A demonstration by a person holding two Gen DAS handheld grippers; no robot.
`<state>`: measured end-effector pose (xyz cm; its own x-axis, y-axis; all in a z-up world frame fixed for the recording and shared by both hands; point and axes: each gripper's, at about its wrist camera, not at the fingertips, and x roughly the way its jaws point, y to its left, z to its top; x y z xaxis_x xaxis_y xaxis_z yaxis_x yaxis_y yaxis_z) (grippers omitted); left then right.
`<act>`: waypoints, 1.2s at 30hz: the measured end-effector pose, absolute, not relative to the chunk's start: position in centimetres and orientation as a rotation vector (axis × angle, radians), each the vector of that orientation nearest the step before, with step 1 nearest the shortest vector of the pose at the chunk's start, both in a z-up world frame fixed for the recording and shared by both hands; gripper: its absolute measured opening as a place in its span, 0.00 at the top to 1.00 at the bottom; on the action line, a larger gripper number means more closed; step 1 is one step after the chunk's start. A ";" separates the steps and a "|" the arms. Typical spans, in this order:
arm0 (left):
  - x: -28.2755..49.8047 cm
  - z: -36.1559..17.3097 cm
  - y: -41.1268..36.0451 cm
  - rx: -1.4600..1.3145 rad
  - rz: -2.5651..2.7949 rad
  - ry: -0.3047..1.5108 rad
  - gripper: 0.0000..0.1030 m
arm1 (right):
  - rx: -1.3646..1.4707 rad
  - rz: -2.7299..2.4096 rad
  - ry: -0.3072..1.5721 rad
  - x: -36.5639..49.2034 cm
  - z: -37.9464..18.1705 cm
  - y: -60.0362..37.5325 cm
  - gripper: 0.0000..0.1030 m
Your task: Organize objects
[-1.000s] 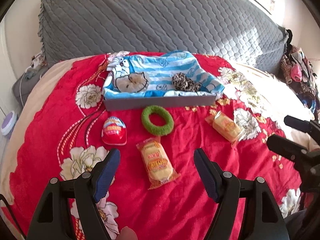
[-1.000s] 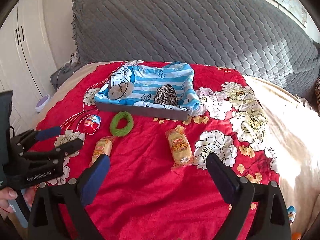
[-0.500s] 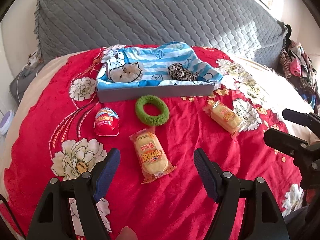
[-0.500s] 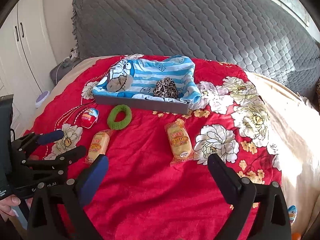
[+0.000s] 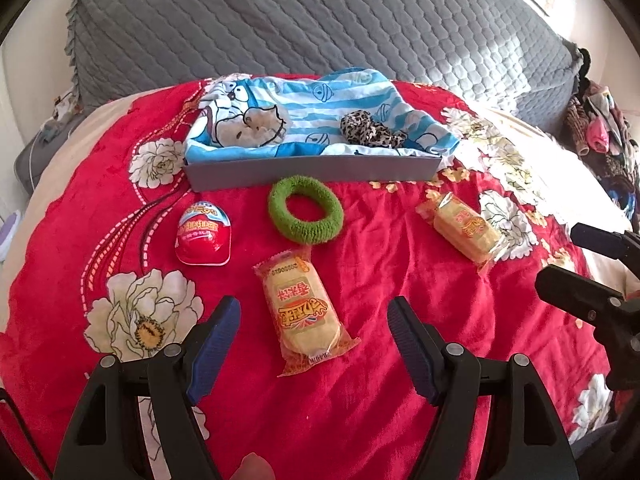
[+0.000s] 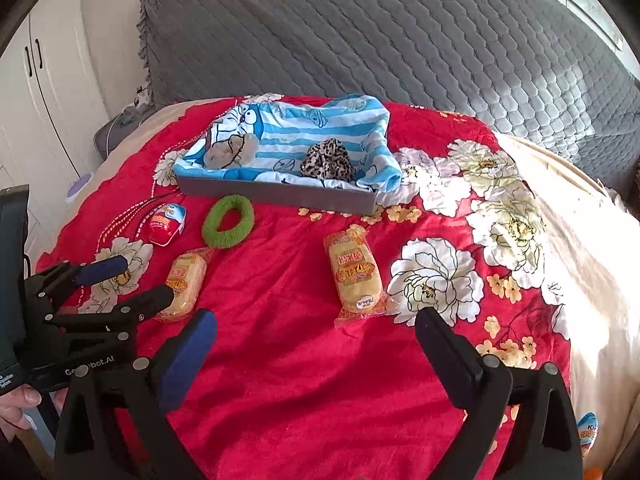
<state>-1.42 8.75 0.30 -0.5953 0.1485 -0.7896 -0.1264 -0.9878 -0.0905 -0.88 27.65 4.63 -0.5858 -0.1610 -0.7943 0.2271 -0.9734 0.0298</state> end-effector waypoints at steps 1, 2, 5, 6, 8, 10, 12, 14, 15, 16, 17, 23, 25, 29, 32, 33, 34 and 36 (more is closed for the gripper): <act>-1.6 0.2 8.8 -1.332 2.674 -0.037 0.25 | 1.303 -2.614 0.108 -1.0 4.5 27.7 0.03; -1.7 0.0 8.8 -1.335 2.672 -0.039 0.25 | 1.306 -2.613 0.110 -1.0 4.4 27.7 0.03; -1.9 -0.2 8.9 -1.342 2.668 -0.051 0.25 | 1.310 -2.612 0.124 -1.2 4.2 27.7 0.03; -2.1 -0.3 8.9 -1.344 2.663 -0.057 0.25 | 1.310 -2.613 0.126 -1.2 4.2 27.7 0.03; -2.3 -0.4 8.9 -1.343 2.664 -0.057 0.25 | 1.314 -2.610 0.135 -1.3 4.0 27.6 0.03; -2.5 -0.5 9.0 -1.341 2.665 -0.058 0.25 | 1.314 -2.606 0.141 -1.5 3.9 27.5 0.03; -2.7 -0.6 9.1 -1.342 2.668 -0.056 0.25 | 1.321 -2.604 0.152 -1.8 3.8 27.4 0.03; -3.0 -0.8 9.2 -1.343 2.664 -0.058 0.25 | 1.323 -2.604 0.158 -1.9 3.7 27.3 0.03; -3.1 -0.9 9.2 -1.347 2.663 -0.056 0.25 | 1.324 -2.603 0.160 -2.0 3.6 27.3 0.03; -3.2 -1.0 9.2 -1.349 2.663 -0.057 0.25 | 1.322 -2.603 0.160 -2.0 3.6 27.3 0.03; -3.3 -1.1 9.2 -1.350 2.661 -0.062 0.25 | 1.322 -2.603 0.160 -2.0 3.6 27.3 0.03; -3.9 -1.8 9.1 -1.370 2.664 -0.074 0.25 | 1.339 -2.601 0.147 -2.8 3.2 27.5 0.03; -4.1 -2.0 9.0 -1.376 2.665 -0.074 0.25 | 1.344 -2.600 0.139 -3.1 3.1 27.6 0.03; -4.6 -2.4 8.6 -1.390 2.665 -0.098 0.25 | 1.346 -2.600 0.140 -3.7 2.8 27.6 0.03; -4.8 -2.6 8.6 -1.398 2.666 -0.099 0.25 | 1.361 -2.598 0.149 -4.1 2.3 27.6 0.03; -4.9 -2.7 8.5 -1.396 2.669 -0.100 0.25 | 1.368 -2.601 0.155 -4.3 2.2 27.6 0.03; -5.0 -2.7 8.5 -1.397 2.670 -0.099 0.25 | 1.372 -2.599 0.159 -4.4 2.1 27.7 0.03; -5.2 -2.8 8.4 -1.399 2.670 -0.109 0.25 | 1.378 -2.597 0.160 -4.7 1.9 27.7 0.03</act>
<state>-5.21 8.39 -2.81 -0.5635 0.1437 -0.8135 -0.0770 -0.9896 -0.1214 -4.73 27.72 1.89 -0.5469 -0.1224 -0.8282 0.2229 -0.9748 -0.0031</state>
